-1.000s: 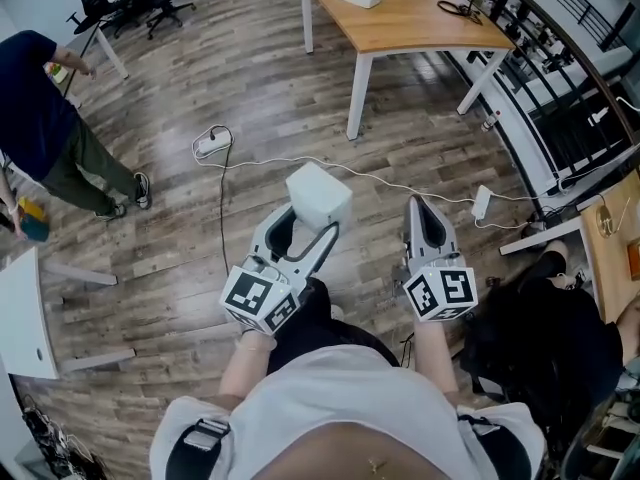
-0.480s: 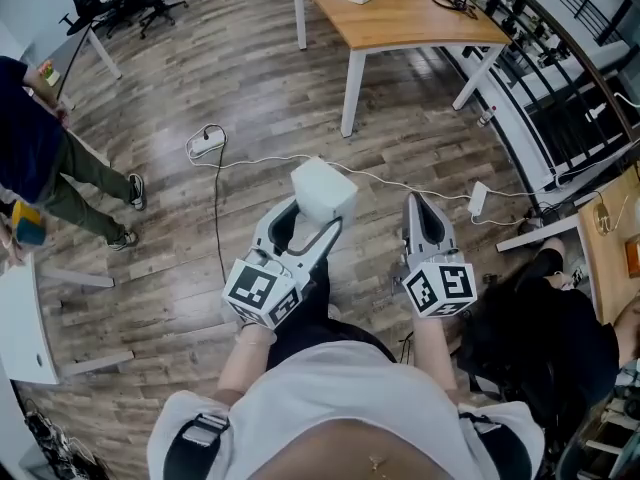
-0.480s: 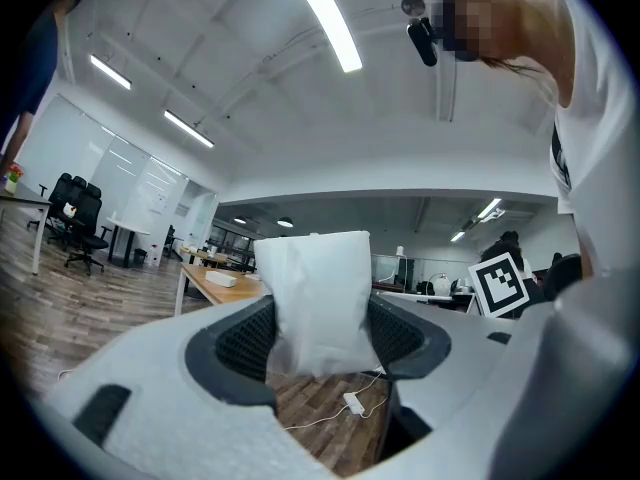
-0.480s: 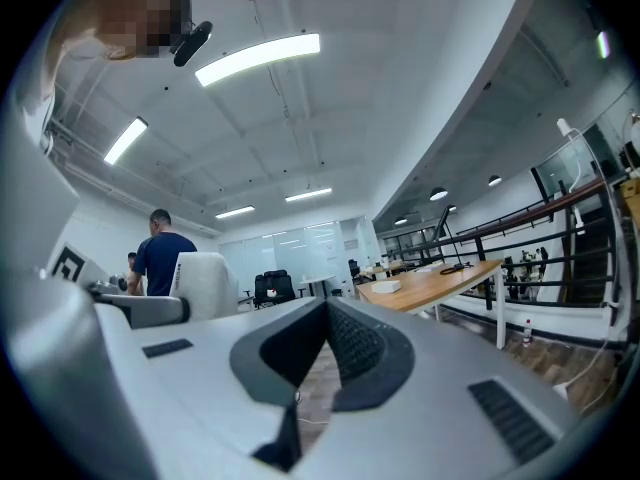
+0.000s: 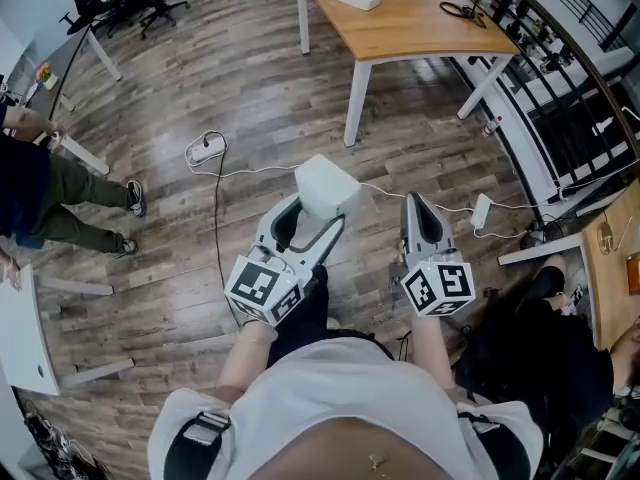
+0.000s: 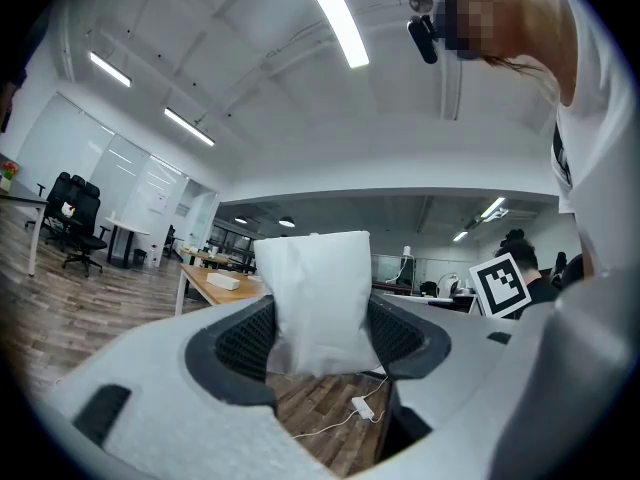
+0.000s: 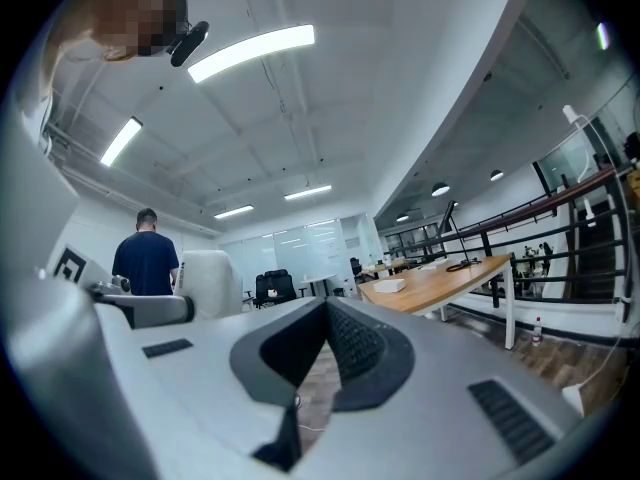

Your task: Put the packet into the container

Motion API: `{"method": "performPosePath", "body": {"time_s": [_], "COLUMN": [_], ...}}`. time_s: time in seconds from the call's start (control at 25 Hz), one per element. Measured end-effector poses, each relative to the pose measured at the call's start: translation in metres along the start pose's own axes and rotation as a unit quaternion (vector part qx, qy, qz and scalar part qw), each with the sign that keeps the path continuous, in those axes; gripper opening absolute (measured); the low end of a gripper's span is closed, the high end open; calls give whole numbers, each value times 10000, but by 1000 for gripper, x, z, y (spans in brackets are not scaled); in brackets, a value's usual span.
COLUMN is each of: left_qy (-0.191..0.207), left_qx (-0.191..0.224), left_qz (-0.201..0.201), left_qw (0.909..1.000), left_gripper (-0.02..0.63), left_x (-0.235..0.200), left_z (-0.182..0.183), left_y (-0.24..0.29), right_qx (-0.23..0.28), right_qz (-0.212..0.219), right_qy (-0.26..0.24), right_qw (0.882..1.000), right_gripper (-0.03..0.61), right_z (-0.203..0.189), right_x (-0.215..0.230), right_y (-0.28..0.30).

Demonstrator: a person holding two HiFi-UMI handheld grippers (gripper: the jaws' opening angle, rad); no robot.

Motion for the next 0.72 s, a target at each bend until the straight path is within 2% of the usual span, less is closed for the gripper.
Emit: {"method": "performPosePath", "body": {"time_s": [0.72], "left_qy": [-11], "left_qx": [43], "left_qz": [-57], "left_qw": [10000], "left_gripper": [293], "left_x": [-110], "left_z": [7], "left_y": [104], "right_qx": [92], "right_qz": [-49], "right_qy": [-56], "right_qw": [9999], "right_gripper": [11], "right_z": [-10], "right_x": [32], "right_y": [150]}}
Point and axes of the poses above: the fingertips, and each gripper's own axes: y forward along the fingers, x to its right, z out of its top, the point moved 6 cm from there along -y, backward along the fingers, and after that the axes turned 14 degrees about x, right-handed, at the moved point
